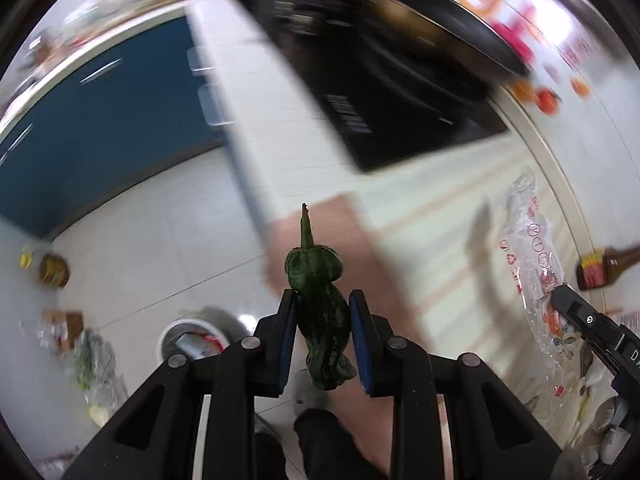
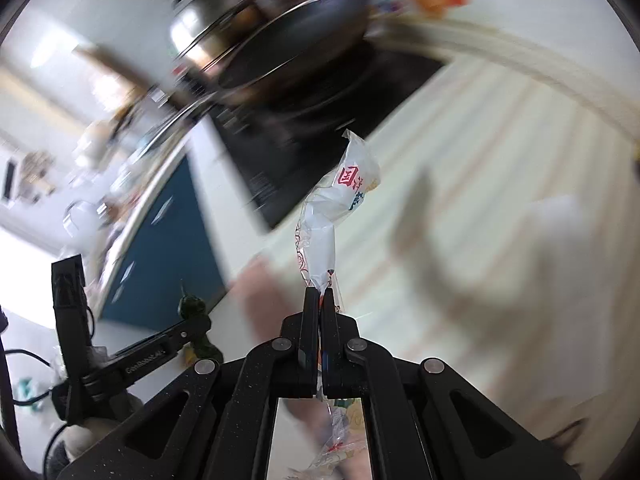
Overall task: Collect trash
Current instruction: 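Lift the plastic bag and green pepper and carry them down over the bin, then open the right tool to drop the plastic bag into the bin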
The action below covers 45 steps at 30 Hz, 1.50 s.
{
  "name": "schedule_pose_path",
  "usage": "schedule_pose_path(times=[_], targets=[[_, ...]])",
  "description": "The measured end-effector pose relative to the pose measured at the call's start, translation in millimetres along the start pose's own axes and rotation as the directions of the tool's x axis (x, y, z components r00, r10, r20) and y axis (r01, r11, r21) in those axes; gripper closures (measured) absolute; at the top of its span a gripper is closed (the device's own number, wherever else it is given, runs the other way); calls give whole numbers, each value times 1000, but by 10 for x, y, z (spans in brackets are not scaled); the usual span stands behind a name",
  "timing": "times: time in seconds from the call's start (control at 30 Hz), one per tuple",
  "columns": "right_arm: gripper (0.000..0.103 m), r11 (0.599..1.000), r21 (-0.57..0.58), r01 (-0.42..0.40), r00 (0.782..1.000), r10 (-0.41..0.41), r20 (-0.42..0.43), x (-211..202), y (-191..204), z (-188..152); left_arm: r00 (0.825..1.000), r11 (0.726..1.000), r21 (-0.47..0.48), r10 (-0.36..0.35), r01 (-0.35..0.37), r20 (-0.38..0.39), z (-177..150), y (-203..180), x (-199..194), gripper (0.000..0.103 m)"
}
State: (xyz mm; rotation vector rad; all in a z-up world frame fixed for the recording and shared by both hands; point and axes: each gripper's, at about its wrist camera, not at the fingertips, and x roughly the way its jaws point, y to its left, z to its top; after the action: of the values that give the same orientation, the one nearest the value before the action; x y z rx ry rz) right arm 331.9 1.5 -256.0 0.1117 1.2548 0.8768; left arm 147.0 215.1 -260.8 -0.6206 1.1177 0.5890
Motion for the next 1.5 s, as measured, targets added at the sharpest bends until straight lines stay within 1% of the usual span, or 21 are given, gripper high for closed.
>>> schedule_pose_path(times=[0.1,0.27,0.47,0.57,0.63,0.73,0.77,0.83,0.87,0.97,1.1,1.13,1.17,1.2,1.23,1.27,1.3,1.37,1.4,1.47,1.5], targets=[[103,995,-63,-79,994,74,-76,284,483,-206,999,994,-94,52,-50,12,-236,629,-148,81],[103,964,-172,-201,955,154,-252,975,1369,-800,990,954,-267,139,-140,-21,-750,1700,-130,81],[103,938,-248,-243,889,114,-444,2059,1888,-1804,980,876,-442,148,-192,-131,-1485,2843,549,80],[103,941,-252,-228,845,63,-531,2772,1802,-2366,972,843,-495,125,-210,-199,-1870,3315,1104,80],[103,950,-239,-202,811,25,-585,3286,1624,-2756,962,821,-528,93,-219,-255,-2149,3614,1659,80],[103,962,-218,-161,762,-19,-647,4028,1284,-3203,945,805,-551,35,-219,-325,-2478,3916,2480,80],[103,962,-225,-156,741,-36,-670,4315,1161,-3360,938,803,-555,11,-215,-347,-2572,3994,2760,80],[103,963,-242,-119,722,-83,-687,4780,933,-3549,922,802,-557,-19,-216,-386,-2740,4096,3170,80],[103,965,-236,-112,698,-93,-710,5050,805,-3656,911,803,-553,-30,-223,-411,-2835,4152,3416,80],[103,957,-278,-83,675,-151,-722,5613,596,-3866,890,818,-523,-31,-239,-454,-3015,4247,3886,78],[100,936,-348,-51,648,-234,-725,6052,493,-4039,886,838,-486,-6,-249,-464,-3020,4249,4130,77],[97,931,-362,-48,640,-250,-727,6138,506,-4045,888,841,-480,1,-249,-460,-2999,4253,4137,74],[82,922,-384,-35,638,-276,-719,6192,509,-4048,891,841,-478,11,-254,-454,-2997,4259,4130,70],[58,916,-400,-24,639,-294,-711,6212,511,-4044,895,841,-478,14,-252,-447,-2988,4280,4117,53],[47,916,-400,-22,641,-294,-709,6252,540,-4033,903,842,-479,23,-249,-428,-2975,4269,4056,32],[30,916,-401,-17,645,-296,-704,6226,545,-4011,908,839,-484,27,-248,-418,-2943,4270,4002,22],[26,914,-406,-7,651,-304,-696,6178,554,-3982,912,837,-490,27,-245,-410,-2932,4270,3946,7],[25,907,-421,2,660,-318,-680,6085,590,-3921,914,834,-487,51,-262,-403,-2918,4258,3781,4],[15,894,-449,12,665,-342,-664,6022,620,-3889,913,833,-479,72,-276,-401,-2909,4256,3694,4],[4,839,-543,41,694,-414,-588,5848,730,-3812,915,832,-464,121,-305,-385,-2884,4219,3456,4],[3,809,-586,50,709,-442,-550,5753,788,-3780,916,831,-455,149,-319,-371,-2871,4191,3321,4]])
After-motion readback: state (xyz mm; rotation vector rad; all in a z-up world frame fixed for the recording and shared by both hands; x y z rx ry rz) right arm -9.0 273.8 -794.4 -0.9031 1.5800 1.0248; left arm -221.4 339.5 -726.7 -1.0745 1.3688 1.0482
